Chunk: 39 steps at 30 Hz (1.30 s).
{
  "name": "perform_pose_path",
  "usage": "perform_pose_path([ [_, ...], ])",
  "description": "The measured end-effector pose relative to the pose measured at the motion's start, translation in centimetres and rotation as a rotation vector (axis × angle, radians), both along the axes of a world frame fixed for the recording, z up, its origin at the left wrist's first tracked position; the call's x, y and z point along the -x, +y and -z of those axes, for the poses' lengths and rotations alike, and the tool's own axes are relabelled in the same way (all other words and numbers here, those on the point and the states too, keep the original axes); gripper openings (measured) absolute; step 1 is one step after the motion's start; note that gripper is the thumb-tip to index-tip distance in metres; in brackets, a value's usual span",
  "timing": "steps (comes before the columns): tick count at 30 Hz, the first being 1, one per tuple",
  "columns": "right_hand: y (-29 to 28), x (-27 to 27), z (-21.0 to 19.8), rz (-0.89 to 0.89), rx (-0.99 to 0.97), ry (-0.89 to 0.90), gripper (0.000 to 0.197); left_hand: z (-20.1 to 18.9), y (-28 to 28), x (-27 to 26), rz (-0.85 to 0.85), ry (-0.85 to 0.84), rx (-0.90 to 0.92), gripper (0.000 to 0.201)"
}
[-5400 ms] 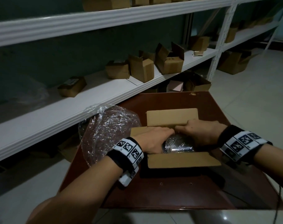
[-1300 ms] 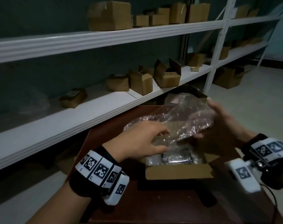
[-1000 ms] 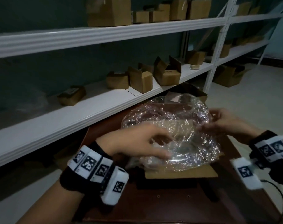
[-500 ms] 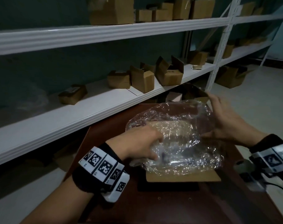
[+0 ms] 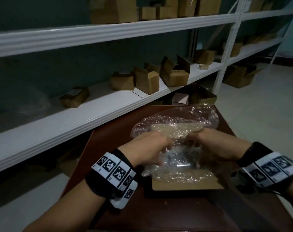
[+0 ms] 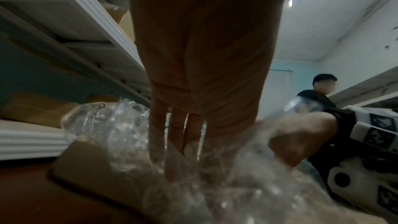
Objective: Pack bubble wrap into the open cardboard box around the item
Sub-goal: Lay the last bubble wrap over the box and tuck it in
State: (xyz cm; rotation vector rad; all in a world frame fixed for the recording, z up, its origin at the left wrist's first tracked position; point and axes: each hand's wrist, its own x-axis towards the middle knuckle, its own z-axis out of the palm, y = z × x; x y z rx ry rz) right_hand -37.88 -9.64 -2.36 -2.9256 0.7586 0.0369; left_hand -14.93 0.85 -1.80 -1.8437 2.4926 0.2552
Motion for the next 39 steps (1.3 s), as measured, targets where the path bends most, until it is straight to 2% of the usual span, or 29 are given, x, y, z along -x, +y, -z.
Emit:
perform_pose_path([
  [3,0.2,-0.4,0.3,0.021,-0.061,0.061,0.065,0.9,-0.6,0.3,-0.052,-0.02,-0.052,0.089],
  [5,0.1,-0.5,0.2,0.038,-0.071,0.096,0.078,1.0,-1.0,0.1,-0.096,-0.04,-0.06,0.098],
  [8,0.4,-0.8,0.2,0.079,-0.035,0.163,0.079,1.2,-1.5,-0.1,-0.123,-0.072,-0.094,0.093],
  [13,1.5,-1.9,0.5,0.109,0.045,0.275,0.054,2.1,-1.8,0.3,-0.086,-0.141,-0.082,0.088],
  [17,1.8,-2.6,1.0,0.101,0.1,0.272,0.065,2.9,-2.1,0.3,-0.053,-0.192,-0.076,0.078],
  [20,2.0,-2.8,1.1,0.077,0.121,0.275,0.061,2.9,-2.2,1.1,-0.005,-0.268,-0.077,0.076],
  [24,1.8,-2.6,1.2,0.08,0.12,0.265,0.058,3.6,-2.3,1.7,0.062,-0.334,-0.012,0.053],
  [27,1.9,-2.7,1.1,0.054,0.125,0.255,0.059,4.0,-2.4,1.7,0.087,-0.336,0.011,0.052],
  [30,1.6,-2.2,0.2,0.029,0.048,0.24,0.059,4.2,-2.4,1.7,0.093,-0.328,0.027,0.051],
  [33,1.2,-1.1,-1.5,0.046,-0.052,0.149,0.056,4.6,-2.6,1.4,0.107,-0.315,0.038,0.064],
  [35,1.3,-0.5,-3.2,0.111,0.018,-0.032,0.044,4.8,-2.8,1.3,0.1,-0.312,0.037,0.071],
  [37,1.7,-0.3,-5.0,0.254,0.08,-0.25,0.03,4.9,-2.8,1.4,0.091,-0.295,0.029,0.071],
  [39,1.8,-0.6,-5.7,0.402,0.073,-0.307,0.019,4.9,-2.8,1.4,0.085,-0.28,0.03,0.071],
])
